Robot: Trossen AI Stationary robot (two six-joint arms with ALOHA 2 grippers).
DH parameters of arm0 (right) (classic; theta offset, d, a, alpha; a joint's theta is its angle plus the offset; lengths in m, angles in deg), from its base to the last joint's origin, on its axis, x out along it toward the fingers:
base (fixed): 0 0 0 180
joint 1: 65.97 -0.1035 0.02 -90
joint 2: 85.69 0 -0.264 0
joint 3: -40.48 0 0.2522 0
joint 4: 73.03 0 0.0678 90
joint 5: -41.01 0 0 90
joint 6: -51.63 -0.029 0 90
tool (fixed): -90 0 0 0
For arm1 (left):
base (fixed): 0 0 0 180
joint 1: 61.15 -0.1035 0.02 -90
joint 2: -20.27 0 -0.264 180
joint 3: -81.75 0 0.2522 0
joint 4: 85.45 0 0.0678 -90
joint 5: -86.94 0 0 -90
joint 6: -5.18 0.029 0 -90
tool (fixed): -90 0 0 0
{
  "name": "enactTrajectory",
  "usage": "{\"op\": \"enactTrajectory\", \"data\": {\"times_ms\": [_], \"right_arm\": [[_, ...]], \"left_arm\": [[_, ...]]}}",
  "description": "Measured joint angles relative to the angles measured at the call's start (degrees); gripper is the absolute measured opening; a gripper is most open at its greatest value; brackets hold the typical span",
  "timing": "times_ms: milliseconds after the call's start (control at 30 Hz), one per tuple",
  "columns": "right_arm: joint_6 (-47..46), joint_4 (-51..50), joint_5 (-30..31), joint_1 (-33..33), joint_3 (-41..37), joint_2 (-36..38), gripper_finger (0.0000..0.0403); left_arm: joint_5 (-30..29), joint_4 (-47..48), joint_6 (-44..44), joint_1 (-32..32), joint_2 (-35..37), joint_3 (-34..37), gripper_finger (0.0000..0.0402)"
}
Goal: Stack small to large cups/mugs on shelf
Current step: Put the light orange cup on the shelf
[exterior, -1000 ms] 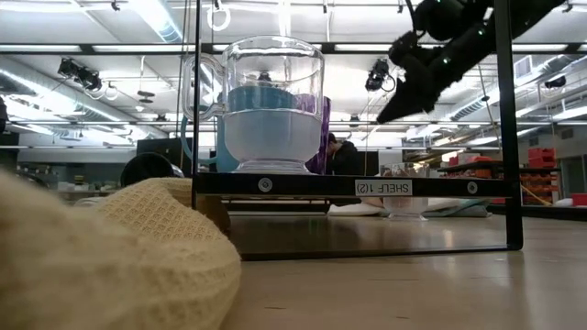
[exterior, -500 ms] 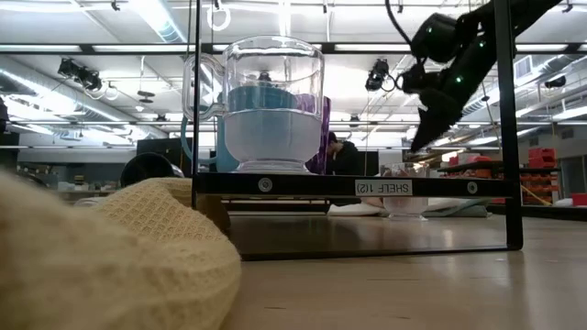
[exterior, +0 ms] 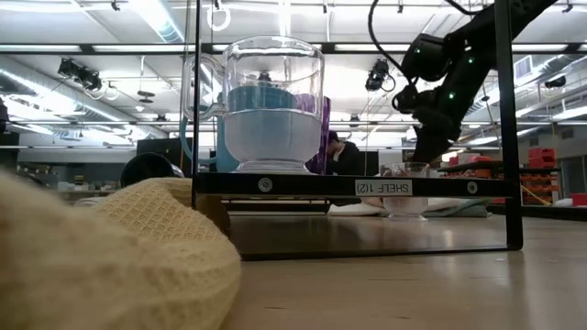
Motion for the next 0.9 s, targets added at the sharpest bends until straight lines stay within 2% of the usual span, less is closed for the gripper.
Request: {"op": "enactTrajectory", "data": {"times_ms": [167,467,900], "right_arm": [[-0.2,1.6,2.1,0.0,0.0,-2.4,0.0183],[-0.7,7.2,4.0,0.0,0.0,-7.7,0.0181],[-0.1,10.2,7.4,4.9,1.7,-8.6,0.0172]], "left_arm": [[0.0,0.5,1.1,-1.3,0.0,0.0,0.0173],[0.0,1.4,0.8,-2.0,0.0,0.0,0.0169],[0.0,1.8,-2.5,-1.9,0.0,0.0,0.0161]]}}
